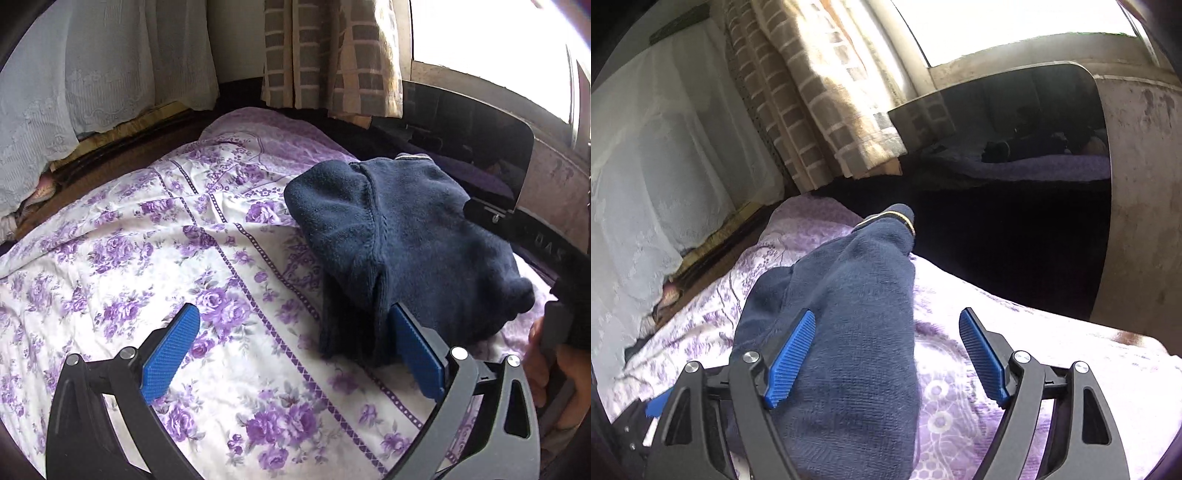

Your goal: Fold small clothes

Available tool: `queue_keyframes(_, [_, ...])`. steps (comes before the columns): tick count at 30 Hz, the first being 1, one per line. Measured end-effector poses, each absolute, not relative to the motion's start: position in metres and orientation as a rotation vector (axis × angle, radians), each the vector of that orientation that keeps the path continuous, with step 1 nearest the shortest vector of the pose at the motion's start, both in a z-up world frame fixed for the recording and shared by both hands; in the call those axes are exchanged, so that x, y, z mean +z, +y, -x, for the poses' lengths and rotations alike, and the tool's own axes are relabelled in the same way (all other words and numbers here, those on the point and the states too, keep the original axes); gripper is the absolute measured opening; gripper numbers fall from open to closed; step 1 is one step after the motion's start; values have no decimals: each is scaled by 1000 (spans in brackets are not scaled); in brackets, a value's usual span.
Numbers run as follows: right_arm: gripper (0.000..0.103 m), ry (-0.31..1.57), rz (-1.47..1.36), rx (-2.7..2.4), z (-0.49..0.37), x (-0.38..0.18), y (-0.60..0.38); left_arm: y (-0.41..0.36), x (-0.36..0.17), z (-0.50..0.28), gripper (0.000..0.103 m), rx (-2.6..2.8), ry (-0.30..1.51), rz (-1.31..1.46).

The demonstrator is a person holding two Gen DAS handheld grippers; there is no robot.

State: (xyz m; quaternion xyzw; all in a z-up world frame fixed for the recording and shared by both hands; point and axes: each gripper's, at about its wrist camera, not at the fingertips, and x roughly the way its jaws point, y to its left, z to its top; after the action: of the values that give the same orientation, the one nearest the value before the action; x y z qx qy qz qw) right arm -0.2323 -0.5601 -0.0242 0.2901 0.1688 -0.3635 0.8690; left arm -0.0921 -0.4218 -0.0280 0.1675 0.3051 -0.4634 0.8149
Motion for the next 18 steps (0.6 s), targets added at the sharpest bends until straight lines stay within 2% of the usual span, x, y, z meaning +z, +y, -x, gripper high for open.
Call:
queue_keyframes(7, [81, 313, -548, -838, 247, -11, -542, -405, -25, 99, 99, -976, 643, -349])
queue_keyframes(9, [86, 327, -531, -857, 254, -6, -531, -396, -25, 100, 99, -965, 645, -342])
queue_keyframes(18, [94, 378, -558, -848, 298, 3, -450, -350, -19, 99, 99, -925, 713, -277])
